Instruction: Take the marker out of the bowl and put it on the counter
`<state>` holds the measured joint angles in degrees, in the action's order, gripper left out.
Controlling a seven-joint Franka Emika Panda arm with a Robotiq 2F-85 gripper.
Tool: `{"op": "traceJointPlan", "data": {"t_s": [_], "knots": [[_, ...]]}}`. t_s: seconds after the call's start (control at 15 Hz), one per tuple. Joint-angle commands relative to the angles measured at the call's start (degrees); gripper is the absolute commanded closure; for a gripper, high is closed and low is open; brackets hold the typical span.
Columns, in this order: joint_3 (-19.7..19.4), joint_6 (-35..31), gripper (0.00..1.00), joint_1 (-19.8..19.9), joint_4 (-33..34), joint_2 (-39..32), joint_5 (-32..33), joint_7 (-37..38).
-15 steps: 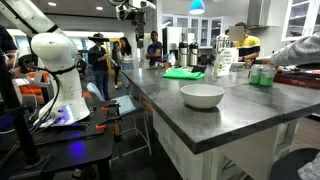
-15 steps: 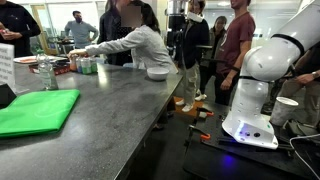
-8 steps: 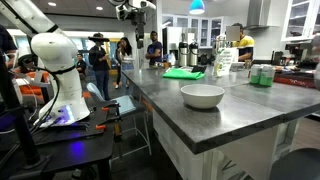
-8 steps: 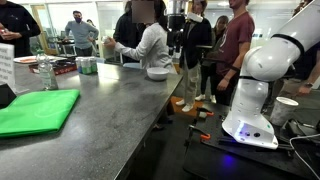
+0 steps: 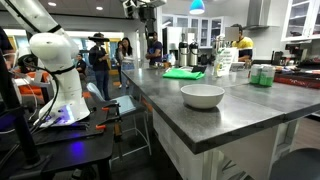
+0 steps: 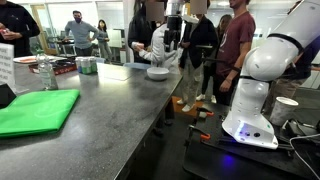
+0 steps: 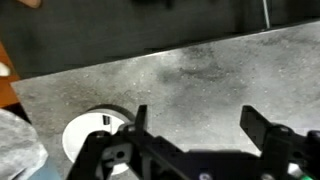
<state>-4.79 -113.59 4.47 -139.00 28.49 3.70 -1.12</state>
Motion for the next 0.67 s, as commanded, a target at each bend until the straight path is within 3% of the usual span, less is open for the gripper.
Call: {"op": "traceJointPlan", "data": {"t_s": [0.0, 0.27, 0.6], "knots": [[-2.82, -2.04, 0.0, 1.44, 5.22, -8.18, 0.7, -3.17], [-5.58, -6.93, 0.0, 2.41, 8.26, -16.79, -0.61, -6.41], [-6.3, -9.83, 0.0, 3.8, 13.53, -26.86, -2.61, -6.85]]}}
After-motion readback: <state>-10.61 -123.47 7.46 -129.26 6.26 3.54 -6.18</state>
